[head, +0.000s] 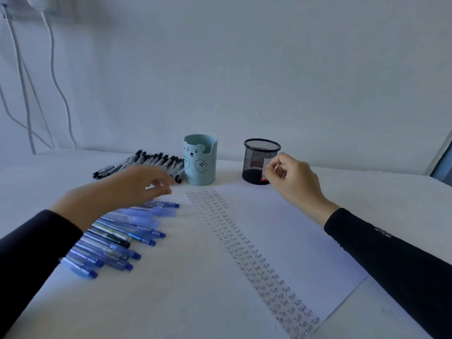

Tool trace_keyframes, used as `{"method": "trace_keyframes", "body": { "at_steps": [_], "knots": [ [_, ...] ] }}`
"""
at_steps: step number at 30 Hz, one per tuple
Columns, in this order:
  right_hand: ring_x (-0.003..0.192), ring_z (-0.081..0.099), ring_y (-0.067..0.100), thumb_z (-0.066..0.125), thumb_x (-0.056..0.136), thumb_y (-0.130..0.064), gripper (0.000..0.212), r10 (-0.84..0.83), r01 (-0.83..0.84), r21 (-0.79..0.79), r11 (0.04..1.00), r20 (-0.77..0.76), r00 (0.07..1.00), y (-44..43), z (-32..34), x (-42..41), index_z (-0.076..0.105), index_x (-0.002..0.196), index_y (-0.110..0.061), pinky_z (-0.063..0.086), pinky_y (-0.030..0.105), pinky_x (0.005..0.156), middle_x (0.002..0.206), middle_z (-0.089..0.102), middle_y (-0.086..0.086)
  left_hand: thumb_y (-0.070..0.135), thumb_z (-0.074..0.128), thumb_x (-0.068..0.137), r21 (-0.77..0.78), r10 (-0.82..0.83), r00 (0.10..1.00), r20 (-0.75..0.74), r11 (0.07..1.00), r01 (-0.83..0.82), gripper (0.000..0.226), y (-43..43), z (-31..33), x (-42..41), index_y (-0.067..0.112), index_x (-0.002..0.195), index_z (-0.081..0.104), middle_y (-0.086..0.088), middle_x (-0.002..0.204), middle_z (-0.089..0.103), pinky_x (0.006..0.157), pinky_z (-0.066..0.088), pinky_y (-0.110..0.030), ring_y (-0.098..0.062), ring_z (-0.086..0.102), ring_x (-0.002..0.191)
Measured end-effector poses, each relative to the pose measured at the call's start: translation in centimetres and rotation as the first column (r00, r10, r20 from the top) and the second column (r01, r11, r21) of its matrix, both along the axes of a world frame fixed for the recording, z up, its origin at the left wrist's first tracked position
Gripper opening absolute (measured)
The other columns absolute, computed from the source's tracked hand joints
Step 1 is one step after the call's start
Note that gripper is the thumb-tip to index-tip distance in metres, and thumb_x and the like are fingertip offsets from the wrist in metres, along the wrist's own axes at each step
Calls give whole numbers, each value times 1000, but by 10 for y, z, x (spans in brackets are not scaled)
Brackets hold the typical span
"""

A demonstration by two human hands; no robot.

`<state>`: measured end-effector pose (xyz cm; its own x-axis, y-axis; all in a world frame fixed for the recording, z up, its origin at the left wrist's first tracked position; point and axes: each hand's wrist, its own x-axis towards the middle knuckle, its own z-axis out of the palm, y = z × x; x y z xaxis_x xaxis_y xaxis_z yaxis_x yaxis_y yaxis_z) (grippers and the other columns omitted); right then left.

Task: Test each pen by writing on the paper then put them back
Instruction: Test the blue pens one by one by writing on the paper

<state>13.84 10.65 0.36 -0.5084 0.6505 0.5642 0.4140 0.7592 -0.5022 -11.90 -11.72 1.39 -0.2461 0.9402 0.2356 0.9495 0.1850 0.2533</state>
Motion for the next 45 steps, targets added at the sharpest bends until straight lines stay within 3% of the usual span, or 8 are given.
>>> {"method": "trace_keyframes", "body": {
  "at_steps": [8, 17, 21, 25, 30, 37, 41, 45],
  "knots": [
    [58, 52, 4, 64, 87, -29, 15, 96, -106, 98, 990, 102, 990, -21, -17, -4, 54, 75, -28, 38, 21, 57, 59, 59, -7, 31, 74, 83, -70, 79, 997, -25, 994, -81, 4, -4, 0, -15, 32, 87, 76, 15, 84, 65, 65, 39, -4, 6, 57, 75],
    [56, 53, 4, 66, 85, -28, 13, 113, -129, 124, 984, 125, 986, -22, -21, -5, 57, 77, -27, 36, 16, 54, 66, 62, -9, 16, 69, 89, -126, 137, 978, -156, 980, -157, 9, -5, 0, -26, 21, 90, 76, 9, 91, 69, 86, 49, -26, -8, 62, 82],
    [61, 53, -1, 66, 86, -27, 12, 138, -158, 146, 977, 135, 981, -21, -18, -5, 57, 78, -27, 34, 16, 52, 72, 63, -11, 17, 66, 90, 316, -57, 970, -235, 940, 132, 10, 9, -6, -3, 14, 91, 76, 4, 87, 64, 77, 52, -33, -13, 60, 78],
    [57, 52, 1, 66, 85, -28, 10, 117, -139, 129, 982, 166, 979, -17, -18, -4, 58, 78, -28, 34, 18, 54, 74, 63, -10, 40, 54, 89, 342, -310, 929, -201, 867, 363, 33, 28, -20, 59, 16, 97, 75, 5, 91, 65, 72, 52, -26, -10, 61, 77],
    [64, 55, -2, 66, 87, -38, 11, 151, -167, 87, 982, 170, 974, -26, -12, -5, 60, 78, -35, 35, 20, 54, 73, 64, -15, 68, 32, 89, 277, -245, 969, -28, 930, 243, 66, 26, -25, 60, 24, 130, 58, 12, 119, 57, 88, 47, -18, 4, 56, 95],
    [106, 44, 0, 56, 78, -73, 54, 402, -430, -45, 902, 453, 795, -65, -18, -24, 70, 116, -37, 37, 24, 88, 117, 51, -19, 68, 20, 87, 240, 33, 999, 14, 970, -36, 71, 10, -19, 9, 22, 120, 64, 6, 108, 62, 86, 54, -36, -8, 62, 91],
    [93, 54, 6, 73, 85, -40, 21, 453, -410, -236, 881, 167, 876, -58, -15, -26, 76, 94, -21, 41, 16, 79, 115, 61, -4, 68, 22, 89, 239, 58, 998, 19, 969, -61, 68, 10, -20, 7, 22, 114, 66, 7, 102, 60, 84, 53, -34, -5, 60, 89],
    [87, 66, 20, 53, 98, -20, 13, 335, -601, -689, 405, -500, 799, -44, 12, -20, 60, 89, -14, 54, 29, 75, 105, 73, 11, 38, 48, 97, 239, -20, 987, 162, 971, -20, 30, 17, -21, 21, 23, 117, 66, 13, 106, 59, 92, 51, -28, 2, 59, 96]
  ]
}}
